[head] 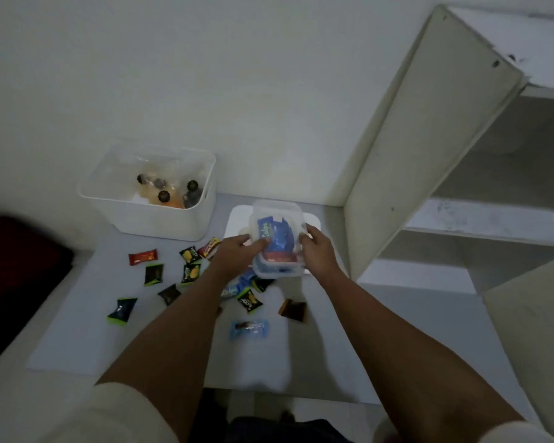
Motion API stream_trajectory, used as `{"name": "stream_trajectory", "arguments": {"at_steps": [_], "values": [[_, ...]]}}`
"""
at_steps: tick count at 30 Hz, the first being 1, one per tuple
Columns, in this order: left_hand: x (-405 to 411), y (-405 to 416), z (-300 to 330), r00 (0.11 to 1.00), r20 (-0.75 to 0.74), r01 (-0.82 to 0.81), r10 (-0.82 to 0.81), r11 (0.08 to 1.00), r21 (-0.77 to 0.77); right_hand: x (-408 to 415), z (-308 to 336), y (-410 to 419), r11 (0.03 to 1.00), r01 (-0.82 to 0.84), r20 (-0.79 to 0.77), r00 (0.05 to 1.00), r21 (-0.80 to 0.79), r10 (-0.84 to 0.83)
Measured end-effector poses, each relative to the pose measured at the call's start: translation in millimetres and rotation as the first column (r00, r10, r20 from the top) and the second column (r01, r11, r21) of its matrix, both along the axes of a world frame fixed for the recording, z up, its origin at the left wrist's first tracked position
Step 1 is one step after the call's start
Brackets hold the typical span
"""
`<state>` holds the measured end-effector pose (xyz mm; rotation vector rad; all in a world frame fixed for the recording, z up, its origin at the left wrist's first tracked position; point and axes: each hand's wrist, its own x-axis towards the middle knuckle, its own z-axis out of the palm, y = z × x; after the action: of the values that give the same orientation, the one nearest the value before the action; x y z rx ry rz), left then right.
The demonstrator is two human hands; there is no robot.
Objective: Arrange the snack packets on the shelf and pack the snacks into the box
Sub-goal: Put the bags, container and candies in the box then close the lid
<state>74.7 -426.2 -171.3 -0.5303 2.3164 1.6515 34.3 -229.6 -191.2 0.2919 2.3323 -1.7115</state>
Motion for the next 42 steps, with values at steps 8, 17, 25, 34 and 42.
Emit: {"name": "stream_trajectory", "arguments": {"at_steps": [8, 17, 25, 34, 42], "values": [[-71.4, -153.4, 68.3, 0.985, 0.017, -0.171, 0.170, 0.981, 0.087, -82.8, 84.0, -161.2, 0.979, -0.177, -0.074, 0.980, 0.102, 0.185], [-154.3, -270.3, 55.2, 0.973, 0.224, -0.093, 0.062, 0.988, 0.127, -152.9, 81.3, -270.6, 0.951, -0.220, 0.145, 0.971, 0.218, 0.191], [-212.1, -307.5, 10.6, 0.838, 0.544, -0.051, -0.045, 0.986, 0.160, -182.5, 62.7, -314.2, 0.922, -0.285, 0.462, 0.876, 0.263, 0.139], [-224.3, -324.4, -32.5, 0.796, 0.573, 0.055, -0.196, 0.966, 0.253, -201.6, 53.8, -352.6, 0.865, -0.459, 0.745, 0.645, 0.201, 0.170], [-216.2, -319.4, -61.5, 0.805, 0.531, 0.268, -0.263, 0.961, 0.069, -180.8, 28.9, -371.5, 0.580, -0.678, 0.657, 0.692, 0.451, 0.297]]}}
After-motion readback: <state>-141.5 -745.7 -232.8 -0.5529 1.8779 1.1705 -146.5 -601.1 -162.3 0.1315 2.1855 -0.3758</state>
